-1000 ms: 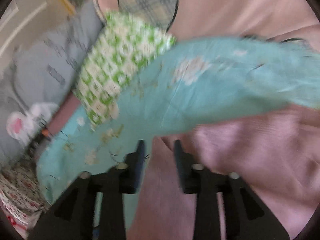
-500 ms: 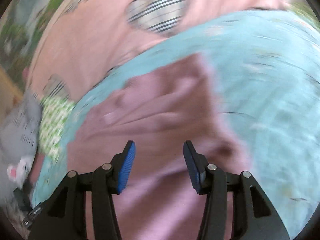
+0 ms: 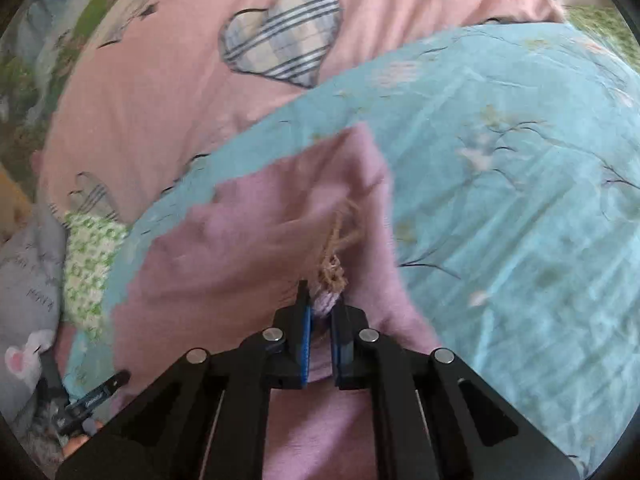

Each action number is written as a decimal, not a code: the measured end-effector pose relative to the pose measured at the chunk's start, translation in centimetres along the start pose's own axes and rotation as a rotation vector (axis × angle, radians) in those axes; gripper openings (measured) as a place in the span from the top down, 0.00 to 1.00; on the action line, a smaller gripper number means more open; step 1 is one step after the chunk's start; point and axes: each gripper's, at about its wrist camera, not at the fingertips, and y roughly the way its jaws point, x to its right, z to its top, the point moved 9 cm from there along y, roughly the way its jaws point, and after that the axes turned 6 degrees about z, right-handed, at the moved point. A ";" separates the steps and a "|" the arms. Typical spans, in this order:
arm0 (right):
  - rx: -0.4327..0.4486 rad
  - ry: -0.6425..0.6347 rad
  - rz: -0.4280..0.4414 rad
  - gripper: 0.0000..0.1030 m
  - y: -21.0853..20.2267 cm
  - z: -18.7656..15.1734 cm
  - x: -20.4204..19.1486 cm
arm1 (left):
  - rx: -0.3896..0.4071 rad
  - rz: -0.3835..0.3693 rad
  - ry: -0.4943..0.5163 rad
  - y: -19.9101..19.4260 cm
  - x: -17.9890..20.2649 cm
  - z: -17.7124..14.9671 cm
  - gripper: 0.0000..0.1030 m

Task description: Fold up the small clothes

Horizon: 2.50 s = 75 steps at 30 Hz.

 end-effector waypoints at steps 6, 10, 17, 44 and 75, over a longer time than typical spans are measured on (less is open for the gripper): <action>-0.057 0.024 -0.018 0.78 -1.4 -2.4 1.5 | -0.002 -0.028 -0.019 -2.0 -0.6 -0.5 0.41; -0.002 -0.012 -0.025 0.74 -5.1 -3.0 1.5 | 0.006 -0.070 -0.009 -5.0 -0.8 -2.2 0.41; -0.017 -0.065 0.006 0.74 -9.9 -6.0 1.7 | -0.016 -0.145 0.042 -9.4 -1.5 -8.4 0.41; -0.129 -0.153 0.091 0.58 -19.3 -20.5 2.7 | -0.140 -0.264 0.096 -14.8 -5.5 -25.3 0.39; -0.180 -0.008 0.459 0.93 -18.6 -25.3 3.0 | -0.075 -0.484 0.115 -17.2 -2.4 -29.5 0.93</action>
